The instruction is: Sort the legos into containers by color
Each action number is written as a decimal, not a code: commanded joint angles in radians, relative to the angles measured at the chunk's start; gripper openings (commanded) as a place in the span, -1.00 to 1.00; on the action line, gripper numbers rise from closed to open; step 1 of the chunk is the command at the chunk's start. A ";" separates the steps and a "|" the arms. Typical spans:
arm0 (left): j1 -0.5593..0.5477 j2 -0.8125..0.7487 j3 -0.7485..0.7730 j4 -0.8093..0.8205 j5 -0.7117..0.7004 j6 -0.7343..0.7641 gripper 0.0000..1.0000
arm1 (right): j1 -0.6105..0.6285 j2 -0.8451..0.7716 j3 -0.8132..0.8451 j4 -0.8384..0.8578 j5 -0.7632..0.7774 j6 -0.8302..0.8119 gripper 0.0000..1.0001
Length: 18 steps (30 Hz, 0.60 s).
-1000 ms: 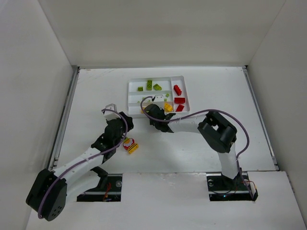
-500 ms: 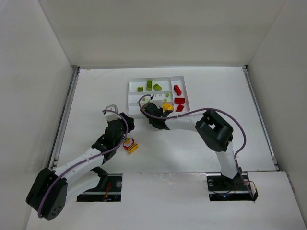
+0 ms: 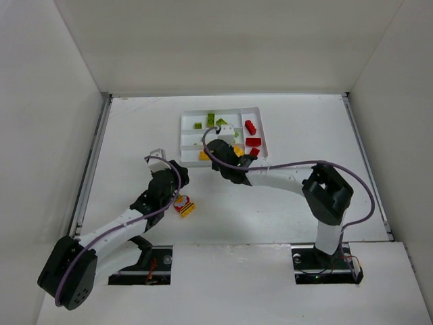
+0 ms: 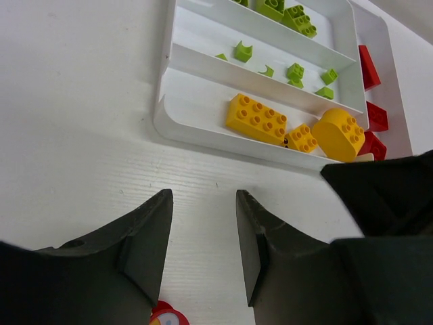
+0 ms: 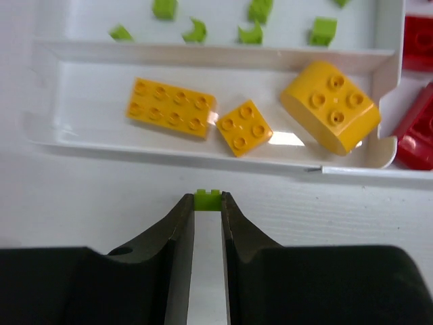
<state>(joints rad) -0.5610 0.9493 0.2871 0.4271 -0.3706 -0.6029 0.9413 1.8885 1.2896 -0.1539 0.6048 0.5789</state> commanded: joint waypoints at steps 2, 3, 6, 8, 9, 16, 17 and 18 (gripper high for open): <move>0.002 0.009 -0.005 0.048 -0.010 0.009 -0.21 | -0.072 -0.019 0.071 0.111 -0.060 -0.077 -0.55; 0.005 0.009 -0.006 0.048 -0.010 0.009 -0.21 | -0.094 0.004 0.101 0.116 -0.078 -0.088 -0.54; 0.014 0.009 -0.009 0.048 -0.011 0.012 -0.21 | -0.150 0.093 0.209 0.129 -0.135 -0.105 -0.53; 0.020 0.012 -0.009 0.048 -0.011 0.014 -0.21 | -0.178 0.148 0.279 0.117 -0.164 -0.111 -0.52; 0.020 0.016 -0.009 0.048 -0.011 0.014 -0.21 | -0.189 0.173 0.307 0.111 -0.171 -0.114 -0.51; 0.022 0.048 0.000 0.048 -0.011 0.017 -0.21 | -0.238 0.268 0.428 0.067 -0.178 -0.122 -0.47; 0.022 0.052 0.000 0.048 -0.011 0.017 -0.21 | -0.243 0.268 0.430 0.070 -0.177 -0.122 -0.39; 0.022 0.054 0.001 0.050 -0.011 0.017 -0.21 | -0.244 0.264 0.432 0.076 -0.175 -0.122 -0.28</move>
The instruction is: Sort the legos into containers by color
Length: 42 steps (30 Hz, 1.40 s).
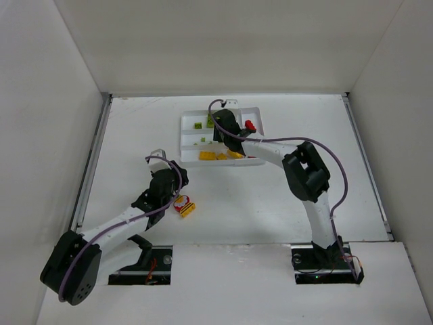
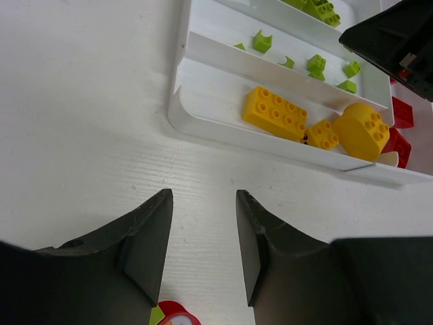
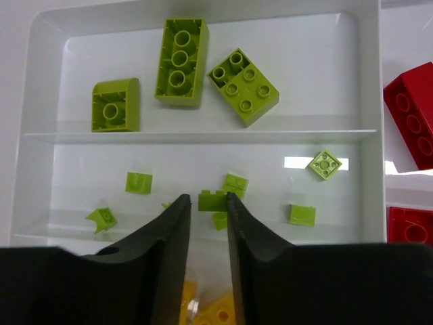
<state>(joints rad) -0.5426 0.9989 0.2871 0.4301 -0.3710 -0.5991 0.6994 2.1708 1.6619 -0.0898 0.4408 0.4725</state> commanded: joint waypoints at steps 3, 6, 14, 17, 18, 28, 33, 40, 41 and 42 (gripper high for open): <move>0.003 0.009 0.000 0.052 -0.011 0.013 -0.21 | -0.010 -0.054 0.053 0.021 -0.011 -0.026 0.03; 0.003 0.015 0.001 0.052 -0.011 0.013 -0.21 | -0.010 -0.092 0.029 0.031 -0.008 -0.055 0.14; 0.008 0.023 0.001 0.058 -0.006 0.005 -0.21 | -0.031 -0.164 -0.073 0.088 -0.004 -0.097 0.16; 0.008 0.023 -0.003 0.061 -0.009 0.007 -0.21 | -0.056 -0.120 -0.059 0.105 -0.023 -0.094 0.13; 0.008 0.023 -0.003 0.061 -0.011 0.009 -0.21 | -0.061 -0.102 -0.048 0.107 -0.030 -0.095 0.12; 0.010 0.044 0.001 0.067 -0.011 0.013 -0.21 | -0.064 -0.039 -0.019 0.082 -0.043 -0.091 0.17; 0.003 0.049 0.004 0.070 -0.011 0.015 -0.21 | -0.061 0.006 -0.016 0.106 -0.051 -0.092 0.30; 0.013 0.038 0.001 0.067 -0.011 0.018 -0.21 | -0.061 -0.061 -0.086 0.131 -0.086 -0.037 0.31; 0.011 0.040 0.001 0.070 -0.011 0.019 -0.21 | -0.061 -0.084 -0.100 0.143 -0.088 -0.041 0.32; 0.011 0.044 0.001 0.070 -0.011 0.019 -0.21 | -0.058 -0.116 -0.122 0.168 -0.089 -0.049 0.32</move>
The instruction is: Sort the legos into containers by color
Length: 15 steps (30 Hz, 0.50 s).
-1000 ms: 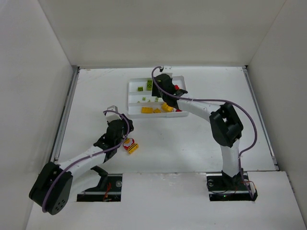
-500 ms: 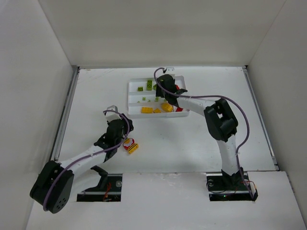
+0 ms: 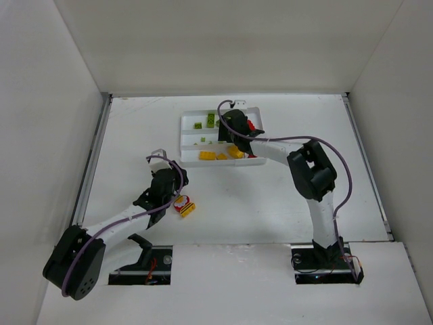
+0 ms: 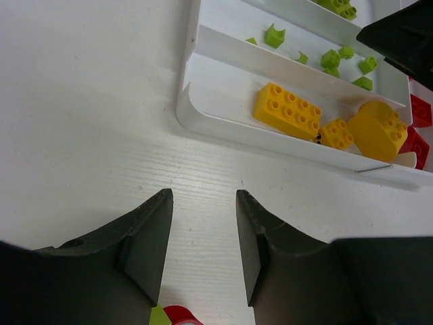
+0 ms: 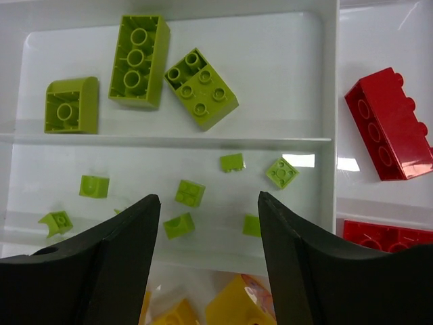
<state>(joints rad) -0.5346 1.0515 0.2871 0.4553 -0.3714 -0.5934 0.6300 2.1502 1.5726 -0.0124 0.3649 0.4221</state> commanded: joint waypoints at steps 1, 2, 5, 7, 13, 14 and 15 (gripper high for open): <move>0.005 -0.005 0.003 0.045 -0.011 0.014 -0.21 | 0.023 -0.120 -0.052 0.109 -0.014 -0.006 0.32; 0.005 -0.004 0.004 0.045 -0.011 0.014 -0.21 | 0.033 -0.148 -0.072 0.124 -0.011 -0.016 0.32; 0.008 -0.007 0.003 0.045 -0.011 0.012 -0.21 | 0.061 -0.243 -0.169 0.156 -0.012 -0.010 0.26; 0.014 -0.010 0.003 0.039 -0.011 0.007 -0.21 | 0.098 -0.326 -0.267 0.178 -0.017 0.006 0.11; 0.032 -0.037 -0.002 0.022 -0.011 -0.014 -0.17 | 0.275 -0.519 -0.523 0.219 -0.066 0.024 -0.51; 0.037 -0.050 -0.002 0.014 -0.015 -0.019 -0.16 | 0.327 -0.548 -0.575 0.242 -0.081 0.015 -0.50; 0.040 -0.064 -0.003 0.005 -0.017 -0.023 -0.15 | 0.367 -0.568 -0.617 0.261 -0.095 0.007 -0.43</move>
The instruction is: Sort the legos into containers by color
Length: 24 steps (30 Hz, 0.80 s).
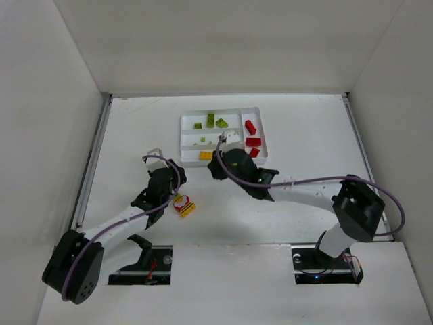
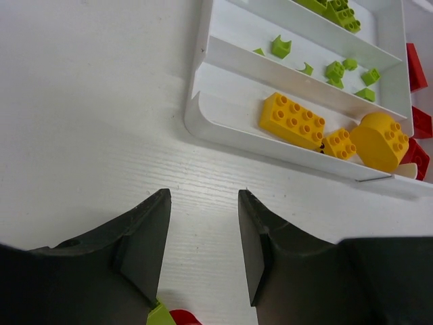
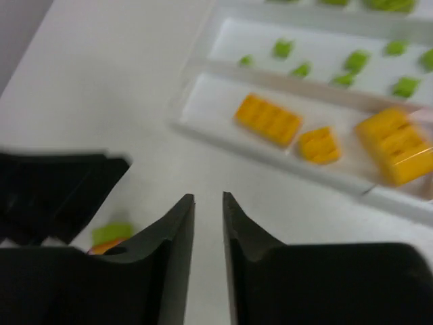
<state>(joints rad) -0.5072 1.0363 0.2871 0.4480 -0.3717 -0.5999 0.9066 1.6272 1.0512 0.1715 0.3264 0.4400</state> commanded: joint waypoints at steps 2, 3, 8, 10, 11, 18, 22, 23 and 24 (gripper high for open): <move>0.023 -0.076 -0.005 -0.009 -0.018 -0.031 -0.12 | 0.171 -0.070 -0.163 0.103 -0.087 -0.007 -0.10; 0.029 -0.090 -0.005 -0.021 -0.018 -0.037 -0.10 | 0.209 -0.076 -0.187 0.112 -0.096 -0.010 0.16; 0.063 -0.168 0.012 -0.127 -0.018 -0.070 0.01 | 0.364 -0.043 -0.255 0.181 -0.105 -0.017 0.79; 0.077 -0.197 0.030 -0.198 -0.018 -0.084 0.05 | 0.395 0.005 -0.247 0.200 -0.096 -0.021 0.88; 0.080 -0.211 0.038 -0.236 -0.015 -0.093 0.08 | 0.401 0.040 -0.234 0.210 -0.089 -0.023 0.90; 0.094 -0.295 0.066 -0.515 0.037 -0.205 0.19 | 0.413 0.203 -0.131 0.238 -0.015 -0.052 1.00; 0.094 -0.343 0.060 -0.636 0.059 -0.280 0.22 | 0.413 0.250 -0.105 0.241 0.037 -0.047 0.98; 0.094 -0.352 0.055 -0.655 0.060 -0.297 0.22 | 0.415 0.261 -0.097 0.244 0.046 -0.046 0.96; 0.095 -0.355 0.052 -0.672 0.060 -0.310 0.22 | 0.415 0.272 -0.089 0.247 0.059 -0.043 0.93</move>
<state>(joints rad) -0.4171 0.7048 0.3099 -0.0834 -0.3111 -0.7959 1.3113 1.8709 0.9218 0.3687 0.3256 0.3985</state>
